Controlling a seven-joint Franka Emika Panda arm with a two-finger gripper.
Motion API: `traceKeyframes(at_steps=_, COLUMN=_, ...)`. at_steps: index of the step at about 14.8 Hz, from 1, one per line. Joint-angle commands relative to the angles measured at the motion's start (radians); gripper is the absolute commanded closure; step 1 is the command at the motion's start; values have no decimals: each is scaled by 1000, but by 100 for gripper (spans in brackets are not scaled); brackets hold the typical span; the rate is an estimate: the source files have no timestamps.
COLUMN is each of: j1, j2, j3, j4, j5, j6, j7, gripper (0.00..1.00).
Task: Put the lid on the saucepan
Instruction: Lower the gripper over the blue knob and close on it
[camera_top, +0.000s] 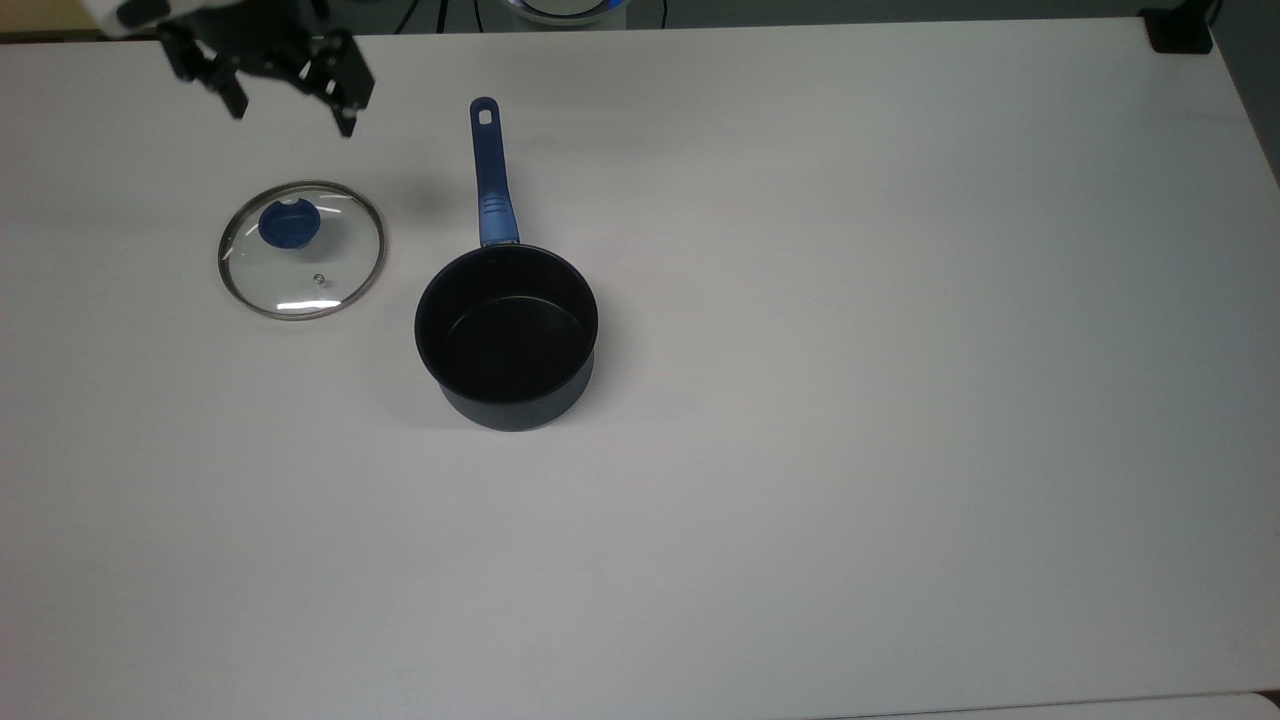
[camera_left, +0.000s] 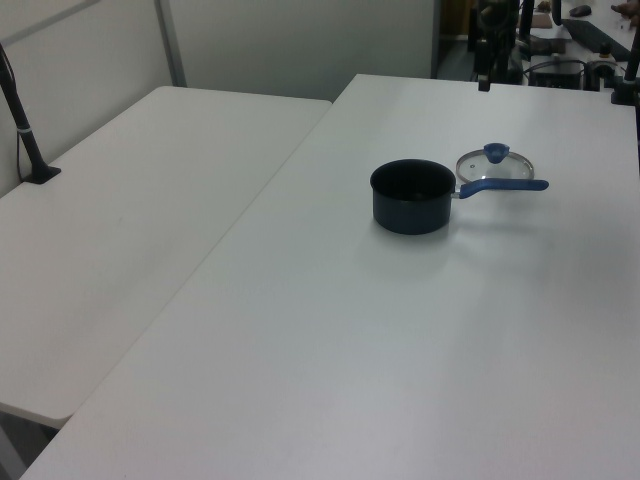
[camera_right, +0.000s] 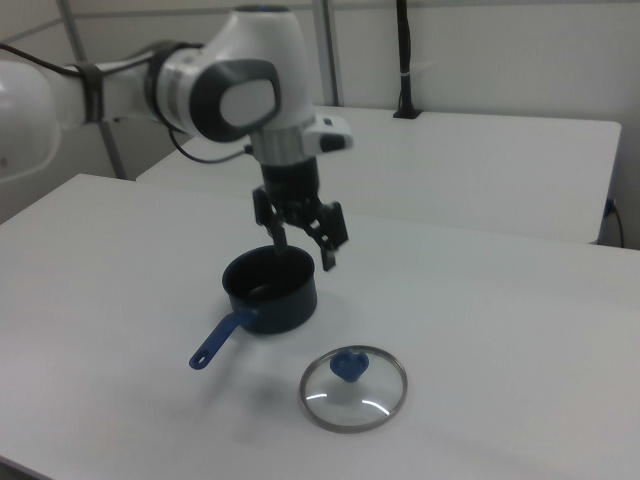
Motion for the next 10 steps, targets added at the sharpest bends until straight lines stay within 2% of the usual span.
traceKeyframes(at_steps=1, j1=7, j2=43, j3=-44, j4=-53, j5=9, j6=84, j7=-76, gripper=0)
traceKeyframes(at_steps=5, j1=6, j2=81, j3=-62, j4=-134, j5=-18, j6=191, j7=-113, gripper=3)
traceKeyframes(at_steps=7, j1=3, j2=86, j3=-79, j4=-188, j5=-47, j6=237, j7=-175, gripper=3)
traceKeyframes(at_steps=10, j1=3, j2=116, j3=-94, j4=-259, j5=-55, j6=352, j7=-257, gripper=5)
